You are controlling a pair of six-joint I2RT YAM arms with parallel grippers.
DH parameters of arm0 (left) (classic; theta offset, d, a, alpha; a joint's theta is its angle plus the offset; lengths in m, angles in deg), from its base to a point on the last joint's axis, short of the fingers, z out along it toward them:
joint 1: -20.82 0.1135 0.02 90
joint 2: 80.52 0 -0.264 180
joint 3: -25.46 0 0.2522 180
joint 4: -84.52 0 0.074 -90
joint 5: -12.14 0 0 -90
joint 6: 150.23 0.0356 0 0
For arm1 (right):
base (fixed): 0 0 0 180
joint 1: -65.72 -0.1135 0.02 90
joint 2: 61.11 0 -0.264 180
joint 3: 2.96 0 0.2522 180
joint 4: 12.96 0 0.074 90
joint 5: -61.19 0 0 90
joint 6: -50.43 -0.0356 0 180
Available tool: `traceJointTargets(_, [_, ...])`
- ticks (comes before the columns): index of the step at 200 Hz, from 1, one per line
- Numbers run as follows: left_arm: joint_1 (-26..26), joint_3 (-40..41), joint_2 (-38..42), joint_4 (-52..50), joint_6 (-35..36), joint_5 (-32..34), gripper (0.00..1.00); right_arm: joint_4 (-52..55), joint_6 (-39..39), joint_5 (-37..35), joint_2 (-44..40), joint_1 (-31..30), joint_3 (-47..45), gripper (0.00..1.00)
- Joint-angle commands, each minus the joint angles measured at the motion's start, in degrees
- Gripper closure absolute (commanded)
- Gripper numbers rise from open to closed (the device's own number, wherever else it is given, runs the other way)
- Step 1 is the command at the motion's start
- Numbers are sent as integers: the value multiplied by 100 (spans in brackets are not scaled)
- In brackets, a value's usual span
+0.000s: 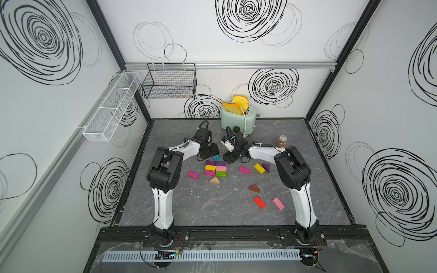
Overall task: Assemble a piece of candy with building blocks
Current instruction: Assemble the building block at the center of the board.
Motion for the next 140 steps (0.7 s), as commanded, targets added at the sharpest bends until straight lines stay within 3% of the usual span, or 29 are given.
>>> traceJointTargets(1, [-29, 72, 240, 241, -221, -184, 38, -39, -26, -4, -283, 36, -56, 13])
traceJointTargets(67, [276, 193, 682, 107, -147, -13, 33, 40, -83, -109, -622, 84, -234, 13])
traceJointTargets(96, [616, 926, 1437, 223, -36, 118, 32, -208, -471, -1, -1413, 93, -1116, 12])
traceJointTargets(112, [803, 1799, 1923, 1110, -376, -332, 29, -739, -1065, 683, -1979, 185, -1972, 11])
traceJointTargets(140, [955, 3254, 2325, 3395, -1720, -1174, 3, -1331, -1874, 1117, -2862, 150, -3011, 5])
